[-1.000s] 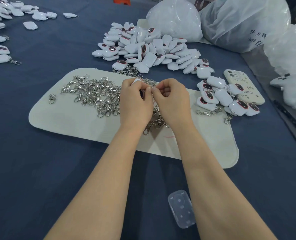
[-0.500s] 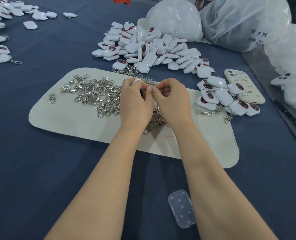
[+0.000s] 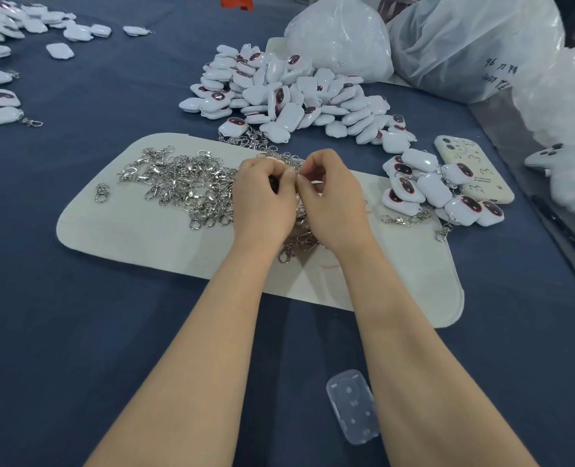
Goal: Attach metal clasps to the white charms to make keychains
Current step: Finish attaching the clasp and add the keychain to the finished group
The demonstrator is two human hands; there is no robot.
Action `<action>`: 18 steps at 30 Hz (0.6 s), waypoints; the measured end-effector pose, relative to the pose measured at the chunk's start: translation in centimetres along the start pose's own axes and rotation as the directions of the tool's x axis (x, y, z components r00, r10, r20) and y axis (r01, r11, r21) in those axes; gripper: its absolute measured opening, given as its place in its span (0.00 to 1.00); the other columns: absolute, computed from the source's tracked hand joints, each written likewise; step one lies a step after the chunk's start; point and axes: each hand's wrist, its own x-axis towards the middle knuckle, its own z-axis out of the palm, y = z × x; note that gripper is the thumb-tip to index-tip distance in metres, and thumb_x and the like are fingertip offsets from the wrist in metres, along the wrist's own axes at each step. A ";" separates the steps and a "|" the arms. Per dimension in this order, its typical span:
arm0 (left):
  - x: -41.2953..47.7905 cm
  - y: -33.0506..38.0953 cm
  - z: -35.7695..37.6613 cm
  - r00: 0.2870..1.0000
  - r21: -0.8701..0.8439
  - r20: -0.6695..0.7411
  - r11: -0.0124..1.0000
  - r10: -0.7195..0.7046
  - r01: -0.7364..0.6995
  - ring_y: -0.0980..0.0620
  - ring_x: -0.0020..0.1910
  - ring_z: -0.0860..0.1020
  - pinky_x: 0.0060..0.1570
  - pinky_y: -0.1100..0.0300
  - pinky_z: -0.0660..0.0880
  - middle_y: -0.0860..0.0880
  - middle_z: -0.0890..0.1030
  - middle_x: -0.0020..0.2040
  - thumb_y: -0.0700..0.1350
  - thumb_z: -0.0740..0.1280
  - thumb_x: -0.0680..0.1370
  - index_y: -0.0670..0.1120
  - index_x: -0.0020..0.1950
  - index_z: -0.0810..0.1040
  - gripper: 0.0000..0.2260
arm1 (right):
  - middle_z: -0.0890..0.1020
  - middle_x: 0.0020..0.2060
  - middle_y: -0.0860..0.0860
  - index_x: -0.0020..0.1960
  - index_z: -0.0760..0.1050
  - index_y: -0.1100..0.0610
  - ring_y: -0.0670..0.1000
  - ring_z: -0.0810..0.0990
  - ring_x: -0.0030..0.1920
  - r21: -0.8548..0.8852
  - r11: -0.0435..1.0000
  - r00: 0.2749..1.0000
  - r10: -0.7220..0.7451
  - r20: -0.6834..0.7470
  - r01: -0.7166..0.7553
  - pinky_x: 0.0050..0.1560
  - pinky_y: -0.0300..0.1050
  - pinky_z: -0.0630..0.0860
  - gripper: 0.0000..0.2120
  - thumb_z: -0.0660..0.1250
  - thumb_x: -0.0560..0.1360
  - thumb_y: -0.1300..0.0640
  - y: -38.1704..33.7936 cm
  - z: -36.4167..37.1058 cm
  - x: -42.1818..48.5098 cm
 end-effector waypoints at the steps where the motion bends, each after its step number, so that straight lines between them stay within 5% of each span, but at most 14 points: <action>1: 0.0 0.0 0.0 1.000 0.001 0.008 1.000 -0.001 0.001 0.52 0.48 0.74 0.48 0.66 0.66 0.47 0.79 0.48 0.41 0.64 0.78 0.46 0.42 0.78 0.05 | 0.74 0.38 0.43 0.46 0.69 0.55 0.45 0.73 0.41 -0.013 1.000 1.000 -0.013 -0.010 0.013 0.42 0.29 0.69 0.06 0.62 0.75 0.65 0.0 0.0 0.0; 8: -0.2 0.5 -0.3 0.996 -0.106 0.086 0.994 -0.004 0.013 0.47 0.48 0.79 0.52 0.55 0.74 0.46 0.80 0.47 0.43 0.63 0.78 0.48 0.52 0.80 0.07 | 0.78 0.40 0.50 0.46 0.68 0.55 0.51 0.77 0.41 -0.021 1.000 0.998 0.022 -0.063 -0.023 0.38 0.29 0.68 0.06 0.62 0.76 0.65 0.4 -0.6 0.1; 13: -0.5 0.9 -0.7 0.992 -0.242 0.121 0.968 -0.043 0.071 0.48 0.38 0.81 0.37 0.66 0.75 0.55 0.75 0.44 0.40 0.62 0.77 0.51 0.62 0.67 0.15 | 0.79 0.42 0.53 0.46 0.68 0.55 0.52 0.79 0.45 -0.091 0.993 0.994 0.060 -0.095 -0.069 0.45 0.40 0.72 0.06 0.61 0.76 0.65 0.7 -1.2 0.2; 18: -0.7 1.0 -0.5 0.979 -0.267 0.197 0.959 -0.045 0.098 0.46 0.45 0.79 0.51 0.50 0.76 0.49 0.75 0.55 0.40 0.63 0.76 0.49 0.60 0.66 0.14 | 0.77 0.42 0.52 0.46 0.70 0.56 0.50 0.74 0.42 -0.168 0.985 0.997 0.019 -0.073 -0.031 0.42 0.38 0.67 0.06 0.61 0.76 0.66 0.6 -0.8 0.2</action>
